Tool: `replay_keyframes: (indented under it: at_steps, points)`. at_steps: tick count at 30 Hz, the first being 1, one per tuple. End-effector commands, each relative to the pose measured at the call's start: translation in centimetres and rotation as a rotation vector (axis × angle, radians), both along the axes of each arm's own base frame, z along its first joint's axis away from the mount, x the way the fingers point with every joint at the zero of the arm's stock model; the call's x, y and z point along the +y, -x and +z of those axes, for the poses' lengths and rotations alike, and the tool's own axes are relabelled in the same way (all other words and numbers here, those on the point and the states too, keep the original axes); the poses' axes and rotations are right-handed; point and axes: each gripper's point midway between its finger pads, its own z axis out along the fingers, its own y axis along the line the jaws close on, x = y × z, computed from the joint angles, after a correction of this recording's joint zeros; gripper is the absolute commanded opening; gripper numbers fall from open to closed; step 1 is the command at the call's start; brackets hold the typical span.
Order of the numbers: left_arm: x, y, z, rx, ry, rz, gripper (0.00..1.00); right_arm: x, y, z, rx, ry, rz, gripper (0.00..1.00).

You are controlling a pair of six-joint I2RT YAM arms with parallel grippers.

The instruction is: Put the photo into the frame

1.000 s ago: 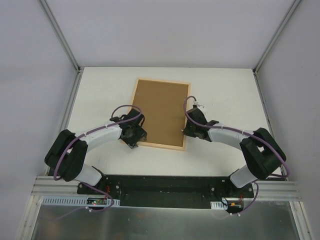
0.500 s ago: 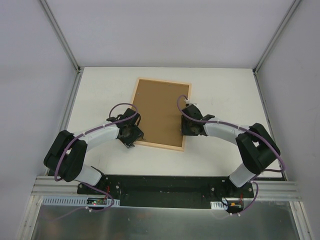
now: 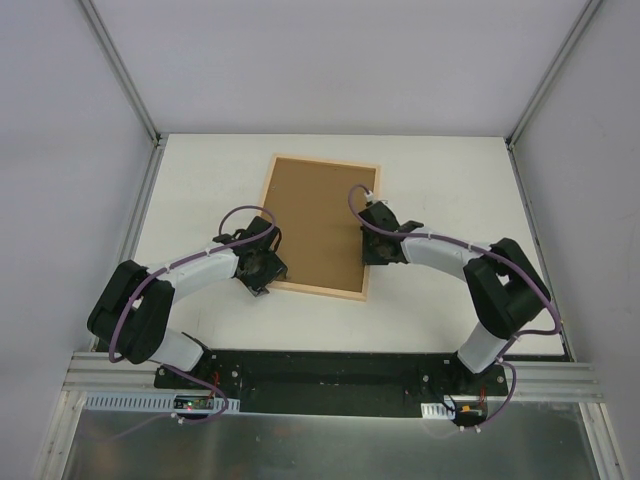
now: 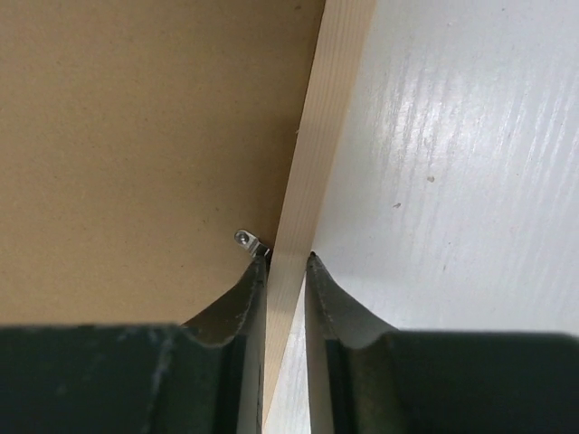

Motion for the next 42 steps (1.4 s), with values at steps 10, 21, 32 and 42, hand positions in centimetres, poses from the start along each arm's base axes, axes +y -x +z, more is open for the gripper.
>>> replay_keyframes:
  at_steps: [10,21,32,42]
  points:
    - [0.3,-0.5,0.5,-0.004,-0.012,-0.049,0.56,-1.9,2.3,-1.5,0.052,0.051,-0.045,0.00]
    - [1.1,-4.2,0.6,-0.019,-0.055,-0.091,0.55,0.2,6.5,-1.2,0.045,-0.087,-0.119,0.00]
    - [0.7,-8.0,2.3,-0.087,-0.038,-0.224,0.56,5.4,9.5,-1.3,0.042,-0.181,-0.090,0.06]
    - [0.8,-5.1,2.0,-0.080,0.021,-0.197,0.56,6.6,8.6,0.0,0.017,-0.197,-0.077,0.31]
